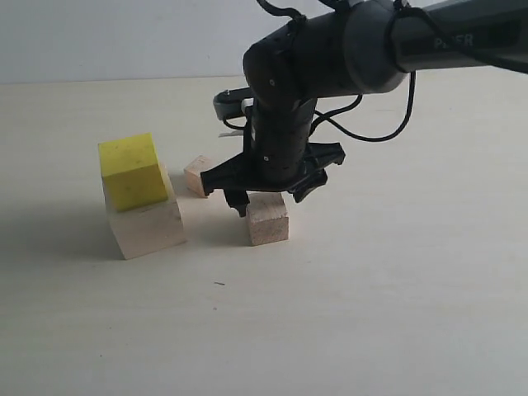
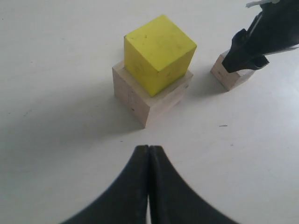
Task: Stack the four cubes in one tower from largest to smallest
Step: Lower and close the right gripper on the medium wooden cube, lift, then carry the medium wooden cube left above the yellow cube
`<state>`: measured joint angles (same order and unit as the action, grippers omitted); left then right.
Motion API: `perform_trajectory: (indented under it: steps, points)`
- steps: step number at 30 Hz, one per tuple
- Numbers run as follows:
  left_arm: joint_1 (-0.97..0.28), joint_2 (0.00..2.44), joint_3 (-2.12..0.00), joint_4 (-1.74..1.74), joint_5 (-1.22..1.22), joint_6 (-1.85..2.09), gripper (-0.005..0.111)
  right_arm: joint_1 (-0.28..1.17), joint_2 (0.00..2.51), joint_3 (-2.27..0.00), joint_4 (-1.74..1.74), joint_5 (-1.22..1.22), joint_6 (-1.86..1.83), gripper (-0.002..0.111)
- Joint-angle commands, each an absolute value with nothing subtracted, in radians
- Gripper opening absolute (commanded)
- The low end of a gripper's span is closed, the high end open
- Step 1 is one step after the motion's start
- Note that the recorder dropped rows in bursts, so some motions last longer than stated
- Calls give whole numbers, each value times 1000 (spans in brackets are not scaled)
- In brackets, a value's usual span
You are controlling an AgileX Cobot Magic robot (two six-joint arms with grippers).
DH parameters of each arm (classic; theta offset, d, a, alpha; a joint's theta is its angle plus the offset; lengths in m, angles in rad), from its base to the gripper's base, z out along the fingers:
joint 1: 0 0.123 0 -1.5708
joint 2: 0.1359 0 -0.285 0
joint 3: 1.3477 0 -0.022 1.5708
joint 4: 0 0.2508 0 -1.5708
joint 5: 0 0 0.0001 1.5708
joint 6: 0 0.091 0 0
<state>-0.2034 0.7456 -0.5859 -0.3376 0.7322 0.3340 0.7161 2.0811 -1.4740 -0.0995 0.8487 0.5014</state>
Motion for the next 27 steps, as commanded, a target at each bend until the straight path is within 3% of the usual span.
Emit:
perform_trajectory:
  steps: [1, 3, 11, 17, 27]
  points:
    - [-210, 743, -582, -350, 723, 336, 0, 713, 2095, -1472, -105, 839, 506, 72]
    - [-210, 743, -582, -350, 723, 336, 0, 713, 2095, -1472, -105, 839, 506, 65]
    - [-210, 743, -582, -350, 723, 336, 0, 713, 2066, -1473, -107, 857, 462, 2]
    - [-210, 743, -582, -350, 723, 336, 0, 713, 1914, -1494, -109, 918, 448, 0]
    - [-210, 743, -582, -366, 721, 336, 0, 788, 1889, -1820, -58, 1182, 400, 0]
